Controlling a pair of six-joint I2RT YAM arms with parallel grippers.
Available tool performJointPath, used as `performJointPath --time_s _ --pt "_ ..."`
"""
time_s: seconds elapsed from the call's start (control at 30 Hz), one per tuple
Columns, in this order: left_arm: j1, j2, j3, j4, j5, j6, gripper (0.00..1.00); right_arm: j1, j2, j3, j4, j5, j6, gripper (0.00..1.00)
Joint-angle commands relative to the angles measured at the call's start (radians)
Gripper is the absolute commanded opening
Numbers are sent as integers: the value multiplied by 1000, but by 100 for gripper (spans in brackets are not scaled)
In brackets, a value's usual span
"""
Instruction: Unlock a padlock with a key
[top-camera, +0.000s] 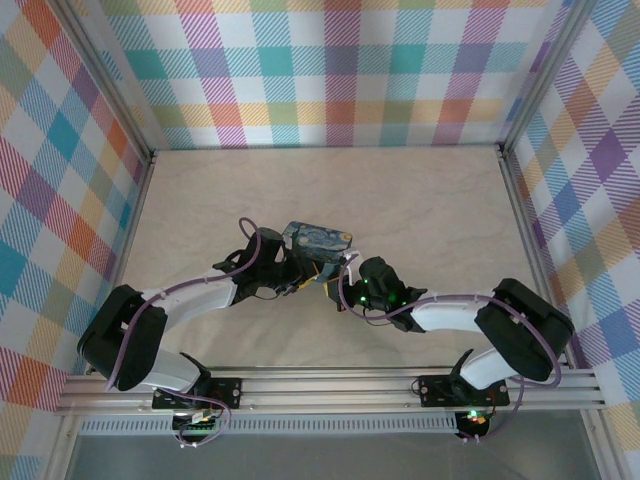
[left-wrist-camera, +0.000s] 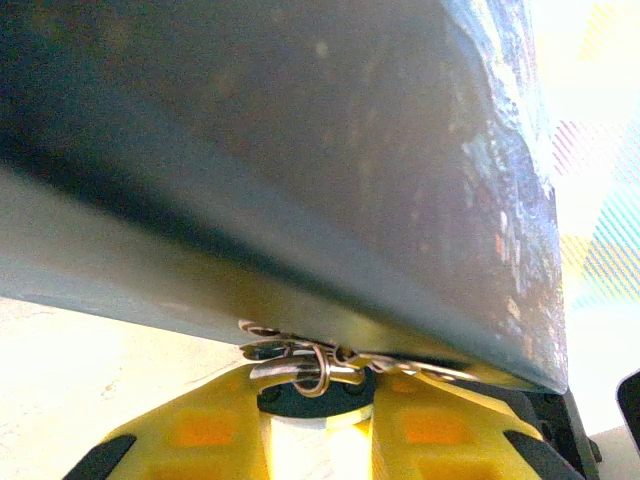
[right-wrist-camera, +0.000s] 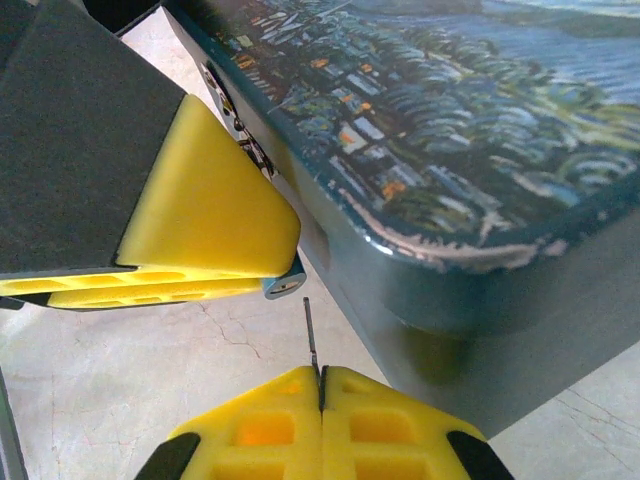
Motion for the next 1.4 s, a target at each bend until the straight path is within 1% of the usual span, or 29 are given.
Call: performJointPath --time_s 0.0,0.5,1.03,1.27,1.37 --pt "11 -29 23 7 30 10 14 7 16 30 52 -21 8 0" --pt "9 -24 14 14 33 3 14 7 15 26 76 -12 5 0" --pt "10 -31 13 12 41 2 14 6 42 51 63 33 8 0" --pt "9 -29 14 9 47 10 14 6 49 61 77 34 -7 0" --pt "8 -28 8 8 44 11 14 6 51 67 113 29 -16 0"
